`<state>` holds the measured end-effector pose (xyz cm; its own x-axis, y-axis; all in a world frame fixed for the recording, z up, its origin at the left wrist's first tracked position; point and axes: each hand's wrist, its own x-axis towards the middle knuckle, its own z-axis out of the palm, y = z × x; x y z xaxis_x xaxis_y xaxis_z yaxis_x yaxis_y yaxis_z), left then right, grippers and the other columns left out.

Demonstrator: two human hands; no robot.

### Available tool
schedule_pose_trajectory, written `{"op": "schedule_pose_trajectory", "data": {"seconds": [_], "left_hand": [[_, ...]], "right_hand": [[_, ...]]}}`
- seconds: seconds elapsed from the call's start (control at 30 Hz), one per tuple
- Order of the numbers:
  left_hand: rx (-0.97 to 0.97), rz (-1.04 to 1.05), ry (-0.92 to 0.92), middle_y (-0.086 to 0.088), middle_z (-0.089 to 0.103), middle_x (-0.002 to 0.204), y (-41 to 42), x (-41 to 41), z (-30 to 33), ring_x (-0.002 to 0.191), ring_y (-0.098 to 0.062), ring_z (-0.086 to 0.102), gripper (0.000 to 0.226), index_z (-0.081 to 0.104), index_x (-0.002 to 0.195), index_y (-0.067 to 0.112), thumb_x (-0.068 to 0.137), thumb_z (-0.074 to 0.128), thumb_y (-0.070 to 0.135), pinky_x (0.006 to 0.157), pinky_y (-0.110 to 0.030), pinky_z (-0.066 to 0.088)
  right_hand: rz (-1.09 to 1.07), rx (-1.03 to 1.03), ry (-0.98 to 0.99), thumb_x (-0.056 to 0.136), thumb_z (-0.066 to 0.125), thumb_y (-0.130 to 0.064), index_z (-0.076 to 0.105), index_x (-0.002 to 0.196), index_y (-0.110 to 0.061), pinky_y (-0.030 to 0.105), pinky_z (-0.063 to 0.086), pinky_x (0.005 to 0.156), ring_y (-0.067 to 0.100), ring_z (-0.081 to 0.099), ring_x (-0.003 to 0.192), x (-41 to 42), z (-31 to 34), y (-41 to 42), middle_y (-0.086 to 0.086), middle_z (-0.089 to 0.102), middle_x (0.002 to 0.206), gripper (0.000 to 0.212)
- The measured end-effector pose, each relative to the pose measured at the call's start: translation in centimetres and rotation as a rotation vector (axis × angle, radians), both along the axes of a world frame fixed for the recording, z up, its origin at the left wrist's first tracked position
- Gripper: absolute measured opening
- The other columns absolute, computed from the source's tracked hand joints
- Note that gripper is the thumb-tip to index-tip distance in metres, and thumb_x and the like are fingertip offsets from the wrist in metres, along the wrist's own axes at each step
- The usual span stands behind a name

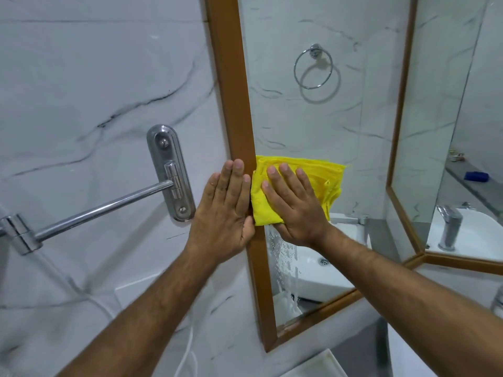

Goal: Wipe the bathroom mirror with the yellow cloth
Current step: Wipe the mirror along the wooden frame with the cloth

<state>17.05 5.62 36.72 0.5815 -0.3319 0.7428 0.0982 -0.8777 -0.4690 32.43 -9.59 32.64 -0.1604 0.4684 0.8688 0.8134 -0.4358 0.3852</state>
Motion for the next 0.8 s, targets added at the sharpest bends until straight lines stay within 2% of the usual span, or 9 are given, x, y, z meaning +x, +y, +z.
{"op": "schedule_pose_trajectory", "data": {"seconds": [0.1,0.23,0.33,0.4,0.53,0.67,0.8], "left_hand": [[0.013,-0.022,0.014,-0.027,0.011,0.157,0.2,-0.3,-1.2,0.149,-0.038,0.012,0.073,0.022,0.149,-0.007,0.09,0.042,0.032,0.124,-0.049,0.005],[0.08,-0.032,0.038,-0.027,0.016,0.157,1.1,-0.8,-2.3,0.15,-0.035,0.011,0.076,0.021,0.149,-0.006,0.089,0.043,0.035,0.123,-0.049,0.008],[0.101,-0.034,0.025,-0.027,0.018,0.156,1.7,-0.5,-3.0,0.151,-0.036,0.006,0.076,0.018,0.149,-0.005,0.09,0.04,0.037,0.124,-0.048,0.007],[0.103,-0.031,0.02,-0.026,0.011,0.159,1.7,-0.1,-3.8,0.152,-0.036,-0.001,0.079,0.015,0.15,-0.006,0.089,0.041,0.037,0.124,-0.048,0.003],[0.056,-0.048,0.003,-0.023,-0.019,0.162,1.4,0.8,-6.5,0.151,-0.038,-0.008,0.081,0.007,0.15,-0.007,0.09,0.04,0.036,0.125,-0.05,0.003],[0.039,-0.057,-0.011,-0.023,-0.02,0.161,1.6,1.1,-8.1,0.151,-0.039,-0.007,0.08,-0.003,0.153,-0.004,0.095,0.034,0.037,0.125,-0.049,-0.001],[0.011,-0.055,0.013,-0.023,-0.021,0.161,1.3,0.7,-9.6,0.151,-0.038,-0.009,0.081,-0.004,0.153,-0.003,0.095,0.037,0.037,0.124,-0.049,-0.002]], "right_hand": [[-0.022,-0.093,0.024,0.095,0.036,-0.042,0.026,0.156,-0.01,0.061,0.017,0.121,0.043,0.018,0.152,-0.4,-1.4,-0.9,0.018,0.022,0.162,0.07],[-0.018,-0.249,0.012,0.1,0.025,-0.047,0.018,0.158,-0.016,0.058,0.014,0.123,0.04,0.014,0.153,0.2,-0.7,-2.4,0.012,0.016,0.165,0.067],[0.0,-0.258,0.003,0.099,0.024,-0.047,0.017,0.159,-0.016,0.057,0.01,0.124,0.04,0.013,0.153,0.7,-0.4,-2.2,0.01,0.01,0.168,0.068],[0.016,-0.197,0.028,0.099,0.022,-0.049,0.016,0.159,-0.014,0.058,0.009,0.123,0.04,0.013,0.153,0.5,-1.5,-1.4,0.01,0.01,0.167,0.07],[0.022,-0.079,0.077,0.098,0.02,-0.052,0.018,0.159,-0.014,0.057,0.009,0.123,0.039,0.016,0.153,0.2,-5.4,0.1,0.01,0.01,0.168,0.071],[0.022,-0.12,0.064,0.099,0.022,-0.05,0.023,0.158,-0.015,0.054,0.01,0.124,0.036,0.016,0.154,0.2,-10.4,-0.7,0.01,0.021,0.166,0.069],[0.004,-0.231,0.087,0.1,0.027,-0.042,0.038,0.149,-0.014,0.054,0.018,0.12,0.033,0.015,0.154,-0.8,-14.9,-2.4,0.013,0.036,0.156,0.058]]}}
